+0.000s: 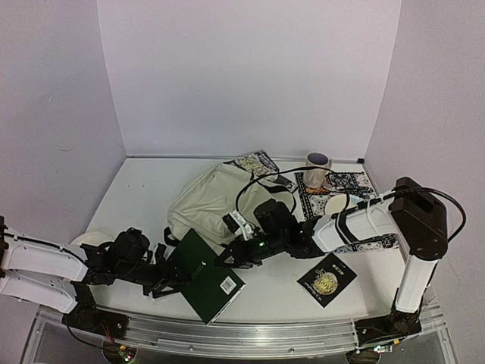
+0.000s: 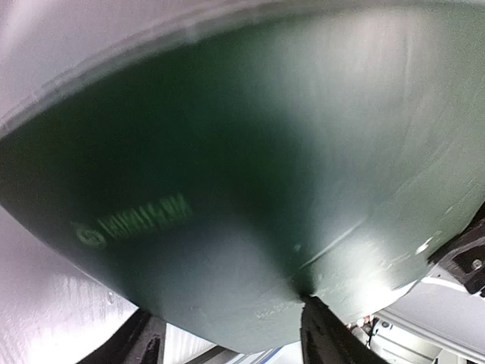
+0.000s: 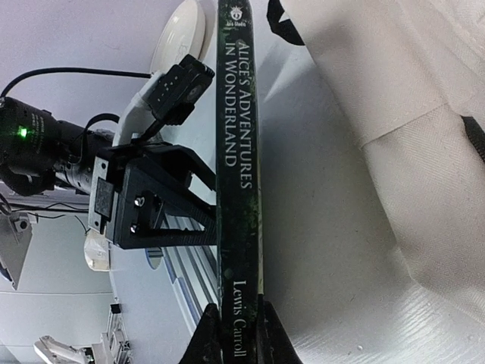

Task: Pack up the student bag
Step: Zip the book at the center of the board.

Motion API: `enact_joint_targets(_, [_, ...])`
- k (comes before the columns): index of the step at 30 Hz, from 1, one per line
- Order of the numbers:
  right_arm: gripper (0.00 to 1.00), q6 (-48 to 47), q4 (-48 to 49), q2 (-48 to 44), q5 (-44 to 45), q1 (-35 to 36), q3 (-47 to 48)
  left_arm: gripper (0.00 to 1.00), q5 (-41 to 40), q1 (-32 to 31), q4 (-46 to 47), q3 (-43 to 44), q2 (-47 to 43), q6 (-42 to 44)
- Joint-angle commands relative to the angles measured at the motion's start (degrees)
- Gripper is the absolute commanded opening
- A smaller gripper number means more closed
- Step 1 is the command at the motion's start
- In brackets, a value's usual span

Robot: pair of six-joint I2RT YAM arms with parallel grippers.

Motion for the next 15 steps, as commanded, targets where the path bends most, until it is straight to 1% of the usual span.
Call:
enact_joint_targets(1, [0.0,-3.1,-0.5,-7.0,-5.6,2.8,2.8,0.67,-7.1,0.5,3.5,-0.8,-6.3,-1.8])
enact_joint_targets(3, [0.0,-6.0,-4.0,-9.4,-2.4,2.7,3.7,0.71,-8.4,0.5,2.9,-0.2,-9.6,-2.0])
enact_joint_targets(6, [0.0,-12.5,-13.0,-12.4,4.8,2.7,6.6,0.78,-10.2,0.5,0.6,2.6,-12.8,-1.1])
enact_joint_targets(11, [0.0,-21.0,-20.7,-17.3,15.2,2.7,9.6,0.88,-13.7,0.5,-7.3,11.6,-15.0,1.8])
enact_joint_targets(15, [0.0,-27.9,-25.8,-20.2,25.4,2.8,11.6,0.97,-15.6,0.6,-10.0,18.9,-14.6,3.8])
